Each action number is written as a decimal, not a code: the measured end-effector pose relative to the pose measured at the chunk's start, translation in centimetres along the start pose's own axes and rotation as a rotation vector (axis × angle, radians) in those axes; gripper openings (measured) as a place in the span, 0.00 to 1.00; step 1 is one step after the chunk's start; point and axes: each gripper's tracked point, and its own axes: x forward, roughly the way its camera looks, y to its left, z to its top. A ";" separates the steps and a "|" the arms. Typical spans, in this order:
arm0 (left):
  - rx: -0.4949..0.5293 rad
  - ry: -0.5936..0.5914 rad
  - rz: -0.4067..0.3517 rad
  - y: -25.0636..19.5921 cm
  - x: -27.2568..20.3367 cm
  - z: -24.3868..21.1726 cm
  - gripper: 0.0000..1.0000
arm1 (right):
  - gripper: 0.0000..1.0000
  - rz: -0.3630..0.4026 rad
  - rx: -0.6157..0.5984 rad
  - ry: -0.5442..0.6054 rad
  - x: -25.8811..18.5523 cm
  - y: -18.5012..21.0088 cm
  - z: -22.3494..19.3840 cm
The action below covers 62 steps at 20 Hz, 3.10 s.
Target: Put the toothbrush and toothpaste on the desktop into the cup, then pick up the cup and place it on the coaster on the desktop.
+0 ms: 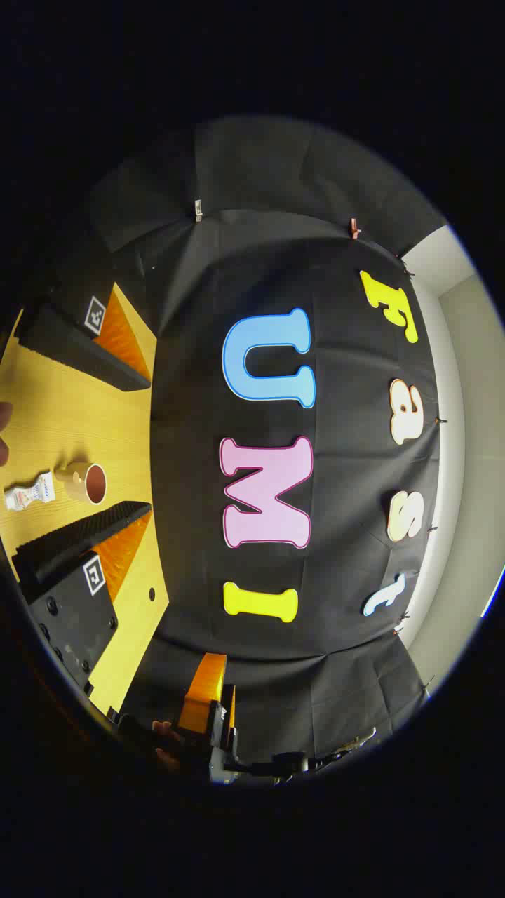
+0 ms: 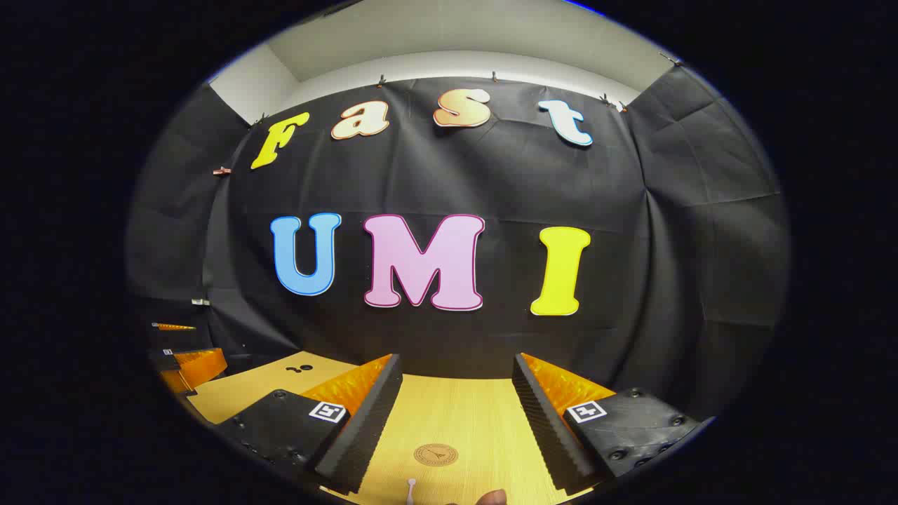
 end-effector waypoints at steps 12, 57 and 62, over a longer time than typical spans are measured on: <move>-0.018 0.037 0.041 -0.7 -0.1 -0.4 0.98 | 0.97 0.093 -0.009 0.043 1.6 3.5 -2.4; 0.000 1.047 -0.051 -8.1 4.6 -33.5 0.73 | 0.97 -0.141 -0.036 0.175 -2.6 -10.1 -6.2; 0.011 1.099 -0.070 -8.5 4.5 -33.6 0.57 | 0.97 -0.139 -0.028 0.202 -2.3 -9.4 -7.1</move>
